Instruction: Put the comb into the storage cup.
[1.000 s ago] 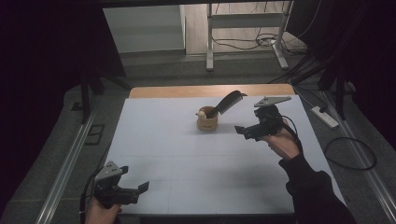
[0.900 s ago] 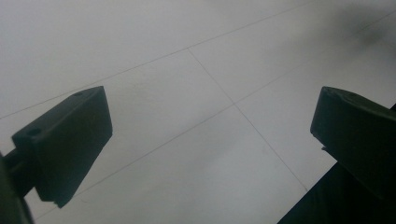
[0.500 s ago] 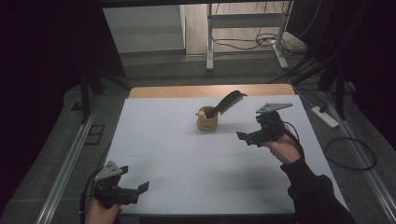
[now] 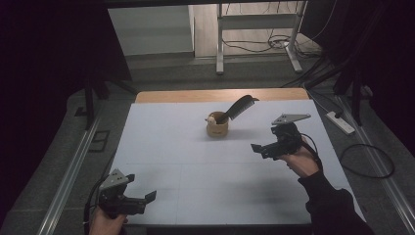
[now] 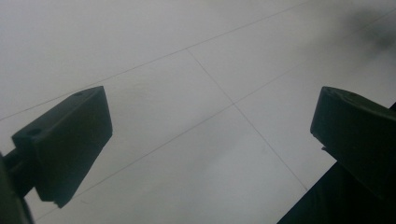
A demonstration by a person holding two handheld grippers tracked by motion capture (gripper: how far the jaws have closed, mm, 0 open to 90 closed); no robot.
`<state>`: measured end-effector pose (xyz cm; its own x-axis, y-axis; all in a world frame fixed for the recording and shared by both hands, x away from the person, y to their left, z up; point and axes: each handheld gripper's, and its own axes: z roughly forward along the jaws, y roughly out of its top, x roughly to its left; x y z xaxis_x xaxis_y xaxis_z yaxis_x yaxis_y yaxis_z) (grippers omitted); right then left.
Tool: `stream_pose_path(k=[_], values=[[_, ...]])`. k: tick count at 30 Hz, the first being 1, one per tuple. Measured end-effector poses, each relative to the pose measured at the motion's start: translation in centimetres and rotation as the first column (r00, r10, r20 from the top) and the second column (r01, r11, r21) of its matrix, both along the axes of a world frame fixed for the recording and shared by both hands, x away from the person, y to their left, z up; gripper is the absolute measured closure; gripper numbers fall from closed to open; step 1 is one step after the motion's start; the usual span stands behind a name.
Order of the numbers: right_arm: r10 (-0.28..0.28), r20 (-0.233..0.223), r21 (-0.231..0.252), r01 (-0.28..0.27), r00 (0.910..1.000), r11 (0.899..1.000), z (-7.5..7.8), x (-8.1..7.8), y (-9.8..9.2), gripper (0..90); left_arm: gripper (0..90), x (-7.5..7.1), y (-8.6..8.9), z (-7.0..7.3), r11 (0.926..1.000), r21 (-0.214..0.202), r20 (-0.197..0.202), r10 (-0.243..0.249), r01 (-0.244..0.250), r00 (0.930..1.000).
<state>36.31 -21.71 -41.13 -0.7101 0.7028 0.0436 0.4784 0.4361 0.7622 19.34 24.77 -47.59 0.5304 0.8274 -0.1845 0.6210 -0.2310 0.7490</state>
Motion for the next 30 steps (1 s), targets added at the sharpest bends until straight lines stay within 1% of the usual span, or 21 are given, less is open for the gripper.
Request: stream_pose_path(k=[9,14,22,30], values=[[0.013,-0.011,-0.006,-0.013,0.9999,1.000,-0.4,-1.1,-0.7,0.0,0.0,0.0,0.0,0.0,1.0000,0.001,0.000,-0.001,0.001,1.0000],[0.008,-0.020,-0.009,-0.008,0.9998,1.000,-0.6,-1.7,-1.3,0.0,0.0,0.0,0.0,0.0,1.0000,0.002,0.000,-0.002,0.002,1.0000],[-0.003,-0.030,-0.016,0.003,0.9996,1.000,-0.8,-3.0,-2.6,0.0,0.0,0.0,0.0,0.0,1.0000,-0.001,0.001,0.000,0.000,1.0000],[-0.021,-0.033,-0.017,0.021,0.9992,1.000,-1.2,-4.4,-4.4,0.0,0.0,0.0,0.1,0.0,1.0000,-0.003,0.003,0.004,-0.004,1.0000]])
